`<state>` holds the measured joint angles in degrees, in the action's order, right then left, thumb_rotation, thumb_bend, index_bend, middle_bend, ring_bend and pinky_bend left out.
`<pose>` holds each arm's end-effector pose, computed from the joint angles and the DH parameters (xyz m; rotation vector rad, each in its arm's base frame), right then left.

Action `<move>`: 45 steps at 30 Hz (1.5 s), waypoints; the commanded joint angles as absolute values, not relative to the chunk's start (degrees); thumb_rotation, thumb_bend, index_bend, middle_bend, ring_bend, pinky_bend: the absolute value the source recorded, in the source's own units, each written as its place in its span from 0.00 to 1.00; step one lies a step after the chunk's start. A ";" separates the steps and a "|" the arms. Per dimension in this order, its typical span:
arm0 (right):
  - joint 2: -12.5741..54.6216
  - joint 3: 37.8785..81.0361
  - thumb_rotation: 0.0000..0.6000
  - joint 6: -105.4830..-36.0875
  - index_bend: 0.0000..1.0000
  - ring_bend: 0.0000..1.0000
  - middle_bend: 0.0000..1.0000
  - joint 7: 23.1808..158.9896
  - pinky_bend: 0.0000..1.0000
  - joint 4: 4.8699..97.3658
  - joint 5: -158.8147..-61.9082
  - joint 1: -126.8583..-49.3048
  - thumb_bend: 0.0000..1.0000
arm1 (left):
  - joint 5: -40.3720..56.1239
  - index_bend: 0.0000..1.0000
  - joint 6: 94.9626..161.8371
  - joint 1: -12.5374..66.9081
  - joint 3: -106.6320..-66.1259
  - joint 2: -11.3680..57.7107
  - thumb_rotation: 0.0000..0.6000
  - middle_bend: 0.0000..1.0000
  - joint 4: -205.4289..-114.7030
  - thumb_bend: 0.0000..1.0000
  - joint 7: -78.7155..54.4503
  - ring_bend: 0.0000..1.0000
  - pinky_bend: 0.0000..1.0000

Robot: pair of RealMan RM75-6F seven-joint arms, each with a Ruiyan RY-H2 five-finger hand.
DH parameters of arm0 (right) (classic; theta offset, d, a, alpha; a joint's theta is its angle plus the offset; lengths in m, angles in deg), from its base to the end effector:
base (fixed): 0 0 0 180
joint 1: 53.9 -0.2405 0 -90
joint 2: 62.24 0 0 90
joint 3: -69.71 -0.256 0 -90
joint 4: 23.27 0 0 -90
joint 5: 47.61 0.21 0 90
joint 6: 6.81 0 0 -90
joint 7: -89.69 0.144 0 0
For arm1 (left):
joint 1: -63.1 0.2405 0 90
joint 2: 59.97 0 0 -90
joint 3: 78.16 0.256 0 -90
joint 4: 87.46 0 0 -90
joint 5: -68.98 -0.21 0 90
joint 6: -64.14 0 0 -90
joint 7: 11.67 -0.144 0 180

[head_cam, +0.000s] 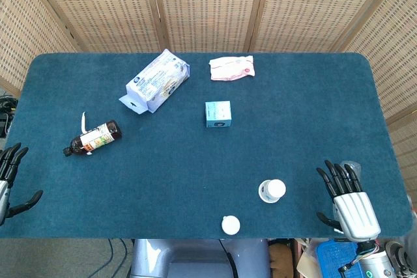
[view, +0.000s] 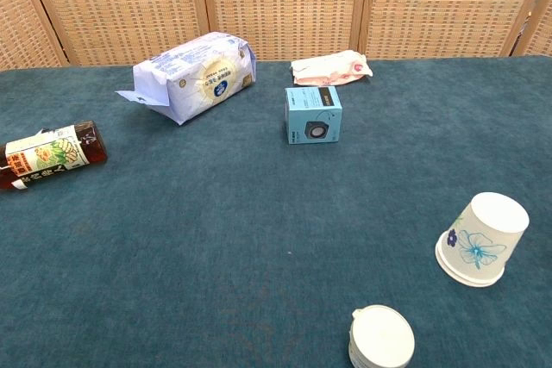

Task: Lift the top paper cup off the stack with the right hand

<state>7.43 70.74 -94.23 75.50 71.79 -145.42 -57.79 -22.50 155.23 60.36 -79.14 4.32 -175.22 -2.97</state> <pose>-0.2690 -0.1573 0.1131 1.5878 -0.7463 0.9272 -0.3160 0.1627 0.1690 -1.3834 -0.8940 -1.0314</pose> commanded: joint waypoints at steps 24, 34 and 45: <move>7.63 71.29 1.00 -94.68 0.06 0.00 0.00 74.20 0.00 72.14 -147.05 -57.63 0.17 | -22.42 0.00 155.31 60.41 -79.17 3.93 1.00 0.00 -175.58 0.27 -2.38 0.00 0.00; 7.64 71.72 1.00 -94.56 0.14 0.00 0.00 75.60 0.00 73.45 -149.16 -58.34 0.17 | -22.47 0.00 154.88 60.25 -79.04 3.97 1.00 0.00 -175.69 0.27 -2.72 0.00 0.00; 4.51 68.20 1.00 -85.06 0.27 0.00 0.07 70.84 0.00 83.31 -147.40 -65.01 0.17 | -22.68 0.00 154.71 60.15 -78.89 4.22 1.00 0.00 -175.70 0.27 -3.33 0.00 0.00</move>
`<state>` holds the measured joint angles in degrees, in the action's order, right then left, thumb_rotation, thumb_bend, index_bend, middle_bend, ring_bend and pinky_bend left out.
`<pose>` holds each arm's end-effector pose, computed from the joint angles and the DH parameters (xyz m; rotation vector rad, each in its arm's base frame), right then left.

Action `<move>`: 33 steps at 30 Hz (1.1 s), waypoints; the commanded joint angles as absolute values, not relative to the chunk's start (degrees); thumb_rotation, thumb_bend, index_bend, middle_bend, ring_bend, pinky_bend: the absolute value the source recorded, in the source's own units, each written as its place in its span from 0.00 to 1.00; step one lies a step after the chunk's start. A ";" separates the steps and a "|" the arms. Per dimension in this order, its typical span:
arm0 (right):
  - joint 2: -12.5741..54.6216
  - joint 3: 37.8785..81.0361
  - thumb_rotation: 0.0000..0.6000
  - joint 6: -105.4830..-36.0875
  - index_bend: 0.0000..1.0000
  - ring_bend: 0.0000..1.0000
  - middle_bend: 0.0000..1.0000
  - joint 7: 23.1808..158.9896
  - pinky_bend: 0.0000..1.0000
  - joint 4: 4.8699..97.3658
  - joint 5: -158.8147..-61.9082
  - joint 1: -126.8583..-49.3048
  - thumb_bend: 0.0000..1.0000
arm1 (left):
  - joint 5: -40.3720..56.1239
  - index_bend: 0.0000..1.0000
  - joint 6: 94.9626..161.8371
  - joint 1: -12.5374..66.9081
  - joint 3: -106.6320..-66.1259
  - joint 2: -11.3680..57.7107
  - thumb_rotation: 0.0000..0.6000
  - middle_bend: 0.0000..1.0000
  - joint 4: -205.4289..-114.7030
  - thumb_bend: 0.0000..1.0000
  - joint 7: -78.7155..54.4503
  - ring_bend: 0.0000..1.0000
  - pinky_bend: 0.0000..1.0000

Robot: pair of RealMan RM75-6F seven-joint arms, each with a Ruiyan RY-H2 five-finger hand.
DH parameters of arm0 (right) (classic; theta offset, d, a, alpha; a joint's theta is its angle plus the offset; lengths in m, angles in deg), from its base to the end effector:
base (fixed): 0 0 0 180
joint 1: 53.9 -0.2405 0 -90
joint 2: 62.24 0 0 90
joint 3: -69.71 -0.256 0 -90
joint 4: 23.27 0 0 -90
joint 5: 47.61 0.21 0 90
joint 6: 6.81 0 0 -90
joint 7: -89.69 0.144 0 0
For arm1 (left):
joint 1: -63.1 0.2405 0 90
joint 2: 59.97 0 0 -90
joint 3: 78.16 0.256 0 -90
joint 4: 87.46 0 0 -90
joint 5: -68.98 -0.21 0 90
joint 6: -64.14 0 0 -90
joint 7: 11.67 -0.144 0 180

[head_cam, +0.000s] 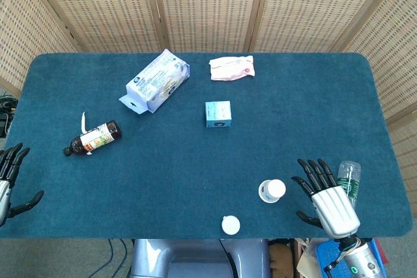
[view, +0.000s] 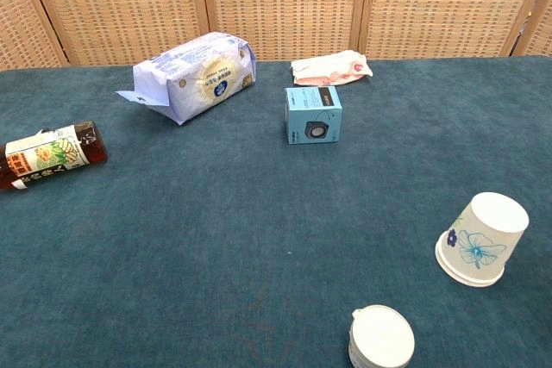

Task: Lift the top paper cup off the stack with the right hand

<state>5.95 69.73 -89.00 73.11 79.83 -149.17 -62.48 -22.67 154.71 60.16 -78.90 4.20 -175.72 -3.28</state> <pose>-0.2206 -0.1746 0.1043 1.7128 -0.7260 1.0501 -0.3145 0.1630 0.1669 -1.3943 -0.9024 -1.0275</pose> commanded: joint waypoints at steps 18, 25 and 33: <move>7.49 62.22 1.00 -66.54 0.28 0.00 0.07 49.28 0.00 92.69 -125.49 -77.35 0.17 | -21.94 0.00 153.75 59.72 -79.11 4.41 1.00 0.00 -175.32 0.27 -3.16 0.00 0.00; 10.03 63.42 1.00 -65.77 0.29 0.00 0.08 40.32 0.00 93.47 -117.20 -80.31 0.17 | -21.89 0.00 153.56 59.62 -79.08 4.43 1.00 0.00 -175.28 0.27 -3.12 0.00 0.00; 10.40 64.49 1.00 -68.16 0.29 0.00 0.09 38.03 0.00 94.13 -113.99 -81.48 0.17 | -22.30 0.00 153.77 59.65 -78.90 4.37 1.00 0.00 -175.26 0.27 -2.81 0.00 0.00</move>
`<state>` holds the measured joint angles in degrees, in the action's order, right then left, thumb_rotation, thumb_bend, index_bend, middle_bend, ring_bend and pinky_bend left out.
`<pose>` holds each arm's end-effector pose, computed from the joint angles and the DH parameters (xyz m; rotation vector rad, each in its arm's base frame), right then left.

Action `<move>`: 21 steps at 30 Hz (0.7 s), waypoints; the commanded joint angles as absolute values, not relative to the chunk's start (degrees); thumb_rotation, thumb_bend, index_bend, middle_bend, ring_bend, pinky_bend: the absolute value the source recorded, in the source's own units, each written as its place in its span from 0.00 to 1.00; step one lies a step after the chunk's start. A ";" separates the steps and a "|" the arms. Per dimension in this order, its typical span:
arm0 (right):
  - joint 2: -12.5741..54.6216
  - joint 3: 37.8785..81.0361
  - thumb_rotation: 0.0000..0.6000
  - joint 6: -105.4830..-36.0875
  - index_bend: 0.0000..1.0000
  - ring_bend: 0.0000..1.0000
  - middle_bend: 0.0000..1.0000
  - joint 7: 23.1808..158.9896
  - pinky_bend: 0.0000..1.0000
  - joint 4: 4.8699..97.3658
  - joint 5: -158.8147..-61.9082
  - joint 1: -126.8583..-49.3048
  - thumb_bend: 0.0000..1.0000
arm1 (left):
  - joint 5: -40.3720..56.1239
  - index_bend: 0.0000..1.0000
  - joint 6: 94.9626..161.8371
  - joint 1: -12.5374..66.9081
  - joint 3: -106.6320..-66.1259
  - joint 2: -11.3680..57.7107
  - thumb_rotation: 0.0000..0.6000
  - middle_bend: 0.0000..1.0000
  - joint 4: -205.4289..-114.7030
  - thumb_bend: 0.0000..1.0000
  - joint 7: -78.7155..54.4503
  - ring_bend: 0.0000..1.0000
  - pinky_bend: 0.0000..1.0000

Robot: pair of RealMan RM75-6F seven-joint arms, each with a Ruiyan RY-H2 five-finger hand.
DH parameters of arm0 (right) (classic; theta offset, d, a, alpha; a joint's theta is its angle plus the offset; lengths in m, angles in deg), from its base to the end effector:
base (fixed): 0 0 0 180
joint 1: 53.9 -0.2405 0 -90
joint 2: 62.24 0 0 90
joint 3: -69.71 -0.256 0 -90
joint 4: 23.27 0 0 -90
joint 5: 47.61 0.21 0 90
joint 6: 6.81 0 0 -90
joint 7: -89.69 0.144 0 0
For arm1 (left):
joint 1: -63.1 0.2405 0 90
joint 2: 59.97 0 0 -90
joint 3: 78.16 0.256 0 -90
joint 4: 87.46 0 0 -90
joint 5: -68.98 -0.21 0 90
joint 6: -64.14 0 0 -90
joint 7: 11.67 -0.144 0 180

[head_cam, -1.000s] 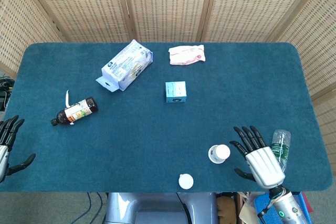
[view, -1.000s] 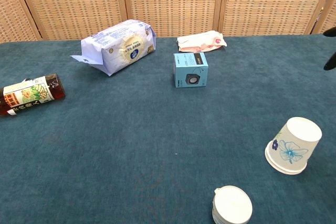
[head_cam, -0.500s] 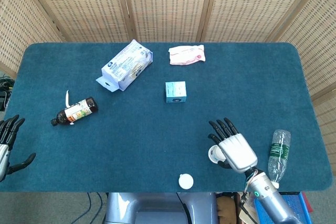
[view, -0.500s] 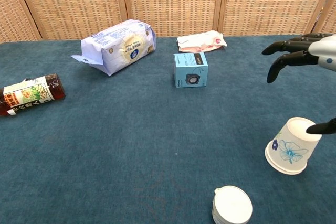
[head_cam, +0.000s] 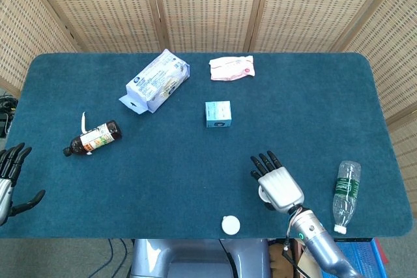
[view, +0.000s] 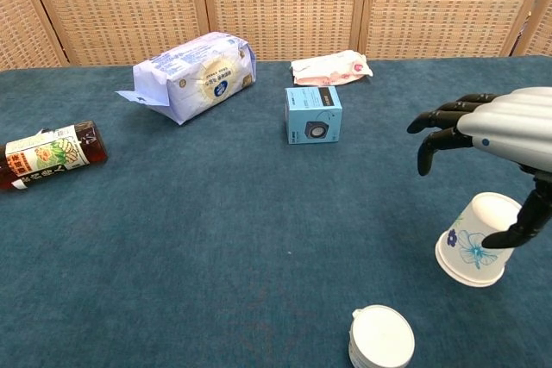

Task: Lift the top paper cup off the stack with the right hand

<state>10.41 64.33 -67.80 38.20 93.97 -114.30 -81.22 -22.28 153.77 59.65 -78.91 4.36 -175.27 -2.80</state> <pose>-0.1503 -0.2359 0.0441 2.0006 -0.7083 0.6716 -0.3163 0.1660 0.1651 -1.4002 -0.9142 -1.0220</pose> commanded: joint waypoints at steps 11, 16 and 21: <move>9.51 66.25 1.00 -70.87 0.32 0.00 0.11 37.04 0.00 94.00 -111.96 -82.28 0.17 | -22.36 0.00 153.44 59.47 -78.78 4.53 1.00 0.00 -175.55 0.27 -3.57 0.00 0.00; 9.23 66.89 1.00 -72.03 0.33 0.00 0.12 37.25 0.00 94.11 -111.69 -82.41 0.17 | -22.49 0.00 153.66 59.54 -78.74 4.42 1.00 0.00 -175.57 0.27 -3.31 0.00 0.00; 9.11 67.28 1.00 -72.53 0.33 0.00 0.12 37.41 0.00 94.16 -111.29 -82.94 0.17 | -22.66 0.00 153.97 59.65 -78.69 4.40 1.00 0.00 -175.55 0.27 -3.18 0.00 0.00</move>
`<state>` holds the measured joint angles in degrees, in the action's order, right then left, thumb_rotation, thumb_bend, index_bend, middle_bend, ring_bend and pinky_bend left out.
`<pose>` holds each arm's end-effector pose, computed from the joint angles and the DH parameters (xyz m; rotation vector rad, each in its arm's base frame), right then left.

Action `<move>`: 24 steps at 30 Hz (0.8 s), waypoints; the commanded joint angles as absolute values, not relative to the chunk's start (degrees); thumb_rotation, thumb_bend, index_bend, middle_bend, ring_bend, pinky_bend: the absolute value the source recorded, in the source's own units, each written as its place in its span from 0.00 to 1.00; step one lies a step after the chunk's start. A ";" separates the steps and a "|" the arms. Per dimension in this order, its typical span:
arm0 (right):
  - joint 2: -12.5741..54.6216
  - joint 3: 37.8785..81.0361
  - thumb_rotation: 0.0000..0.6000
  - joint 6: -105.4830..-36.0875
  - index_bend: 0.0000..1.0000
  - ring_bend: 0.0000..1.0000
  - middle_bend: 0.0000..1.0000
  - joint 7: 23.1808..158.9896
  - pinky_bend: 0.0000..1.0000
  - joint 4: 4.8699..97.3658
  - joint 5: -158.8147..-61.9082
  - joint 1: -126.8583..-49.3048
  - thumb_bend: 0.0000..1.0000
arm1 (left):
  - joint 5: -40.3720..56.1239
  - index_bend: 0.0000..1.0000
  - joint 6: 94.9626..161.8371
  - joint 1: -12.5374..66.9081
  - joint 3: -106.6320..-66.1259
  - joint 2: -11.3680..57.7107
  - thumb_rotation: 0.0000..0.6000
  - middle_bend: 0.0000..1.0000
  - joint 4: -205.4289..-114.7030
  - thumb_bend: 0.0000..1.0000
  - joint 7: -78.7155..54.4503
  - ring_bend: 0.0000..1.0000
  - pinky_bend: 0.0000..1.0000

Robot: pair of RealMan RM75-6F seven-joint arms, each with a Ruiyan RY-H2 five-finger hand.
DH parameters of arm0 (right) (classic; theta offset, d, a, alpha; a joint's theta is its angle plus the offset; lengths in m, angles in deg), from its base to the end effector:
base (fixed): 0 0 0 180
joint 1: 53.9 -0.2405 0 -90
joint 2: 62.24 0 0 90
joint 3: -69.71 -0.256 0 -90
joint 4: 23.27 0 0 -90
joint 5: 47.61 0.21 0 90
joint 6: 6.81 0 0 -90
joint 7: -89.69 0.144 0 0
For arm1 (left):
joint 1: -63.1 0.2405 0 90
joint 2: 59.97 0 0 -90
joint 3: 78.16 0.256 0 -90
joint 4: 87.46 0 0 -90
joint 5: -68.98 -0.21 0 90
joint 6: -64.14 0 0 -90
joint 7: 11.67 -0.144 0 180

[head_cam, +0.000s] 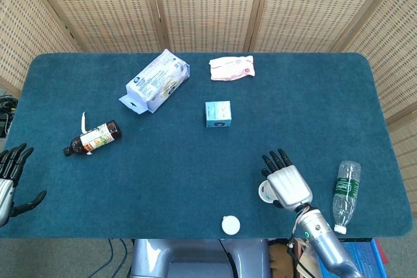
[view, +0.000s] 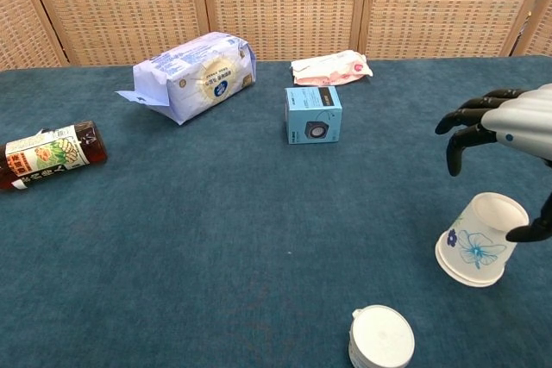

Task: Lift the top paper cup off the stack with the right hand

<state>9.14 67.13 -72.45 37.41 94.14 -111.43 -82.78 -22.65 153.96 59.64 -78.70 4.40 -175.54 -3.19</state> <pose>-0.1623 -0.2375 0.0524 1.9506 -0.7049 0.6079 -0.3145 0.1652 0.1640 -1.4069 -0.9114 -1.0242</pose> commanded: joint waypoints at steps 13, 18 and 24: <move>9.81 68.27 1.00 -73.29 0.36 0.00 0.13 37.53 0.00 93.02 -109.84 -83.93 0.17 | -22.52 0.00 153.85 59.61 -78.69 4.37 1.00 0.00 -175.56 0.27 -3.15 0.00 0.00; 10.17 68.49 1.00 -73.51 0.36 0.00 0.14 37.81 0.00 92.41 -109.62 -84.21 0.17 | -22.70 0.00 153.90 59.58 -78.65 4.37 1.00 0.00 -175.55 0.27 -3.19 0.00 0.00; 10.41 69.07 1.00 -73.90 0.36 0.00 0.14 37.82 0.00 91.53 -109.09 -84.45 0.17 | -22.57 0.00 153.74 59.54 -78.64 4.40 1.00 0.00 -175.51 0.27 -3.20 0.00 0.00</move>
<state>10.37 68.97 -73.80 37.91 91.59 -109.11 -84.41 -22.59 153.79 59.56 -78.65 4.39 -175.53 -3.17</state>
